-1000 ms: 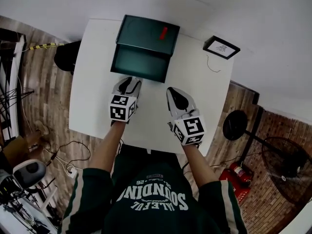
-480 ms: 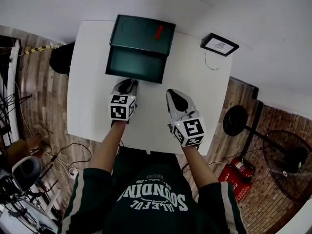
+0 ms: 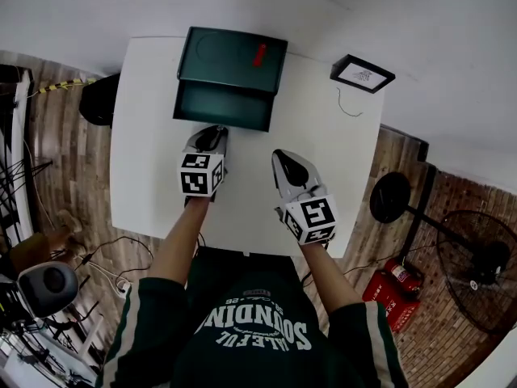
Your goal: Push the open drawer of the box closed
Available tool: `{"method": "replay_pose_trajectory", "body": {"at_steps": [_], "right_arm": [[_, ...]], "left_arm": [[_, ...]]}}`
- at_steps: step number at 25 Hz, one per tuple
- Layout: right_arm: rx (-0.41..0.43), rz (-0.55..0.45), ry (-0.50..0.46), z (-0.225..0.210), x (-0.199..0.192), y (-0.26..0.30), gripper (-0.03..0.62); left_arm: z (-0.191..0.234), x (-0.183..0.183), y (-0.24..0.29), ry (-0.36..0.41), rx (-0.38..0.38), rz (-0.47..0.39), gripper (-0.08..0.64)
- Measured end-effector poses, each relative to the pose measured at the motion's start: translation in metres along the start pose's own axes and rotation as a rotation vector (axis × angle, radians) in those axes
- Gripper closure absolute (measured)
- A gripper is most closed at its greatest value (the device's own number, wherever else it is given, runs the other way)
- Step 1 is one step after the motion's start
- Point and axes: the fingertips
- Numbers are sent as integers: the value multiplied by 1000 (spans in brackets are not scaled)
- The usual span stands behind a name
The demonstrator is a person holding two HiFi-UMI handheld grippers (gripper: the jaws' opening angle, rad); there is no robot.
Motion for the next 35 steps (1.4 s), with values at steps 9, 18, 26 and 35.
{"method": "replay_pose_trajectory", "body": {"at_steps": [9, 18, 26, 35], "right_arm": [[-21, 14, 15, -8, -2, 4, 591], [-38, 20, 25, -16, -3, 8, 591], [-45, 29, 30, -19, -5, 9, 591], [-57, 33, 40, -25, -8, 9, 591]], "left_arm": [[11, 28, 17, -10, -1, -16, 439], [19, 47, 32, -29, -3, -30, 439], [25, 61, 40, -24, -4, -39, 439], [30, 71, 48, -44, -6, -46, 437]]}}
Point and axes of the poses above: the fingertips, and each gripper's own axes: y forward along the fingers, z to its left, x out of its top, and after that the axes turned 13 degrees about -x, right-handed
